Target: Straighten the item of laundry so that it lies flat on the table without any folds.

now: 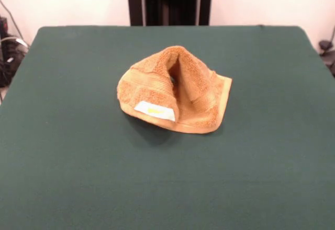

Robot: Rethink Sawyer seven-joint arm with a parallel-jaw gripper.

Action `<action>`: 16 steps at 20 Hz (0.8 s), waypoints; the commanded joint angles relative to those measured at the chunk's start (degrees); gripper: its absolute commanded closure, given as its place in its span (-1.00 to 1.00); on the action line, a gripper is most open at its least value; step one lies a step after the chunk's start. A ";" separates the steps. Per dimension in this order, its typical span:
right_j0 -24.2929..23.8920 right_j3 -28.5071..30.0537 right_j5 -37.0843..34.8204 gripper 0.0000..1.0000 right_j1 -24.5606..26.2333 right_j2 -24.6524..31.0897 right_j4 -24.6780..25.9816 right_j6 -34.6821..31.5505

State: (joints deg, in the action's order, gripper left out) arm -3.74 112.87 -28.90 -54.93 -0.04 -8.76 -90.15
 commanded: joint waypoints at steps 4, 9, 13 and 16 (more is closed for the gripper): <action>4.51 -10.39 4.88 -1.00 19.07 1.87 -1.79 -13.54; 5.34 -14.73 6.96 -1.00 23.83 1.43 -3.13 -14.15; 3.75 -15.38 10.54 -1.00 24.86 3.14 -3.73 -13.39; 2.04 -16.77 6.92 -1.00 24.56 3.71 -3.74 -11.61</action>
State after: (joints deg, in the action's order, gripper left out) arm -0.88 101.42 -22.38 -33.81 -0.01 -8.87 -90.15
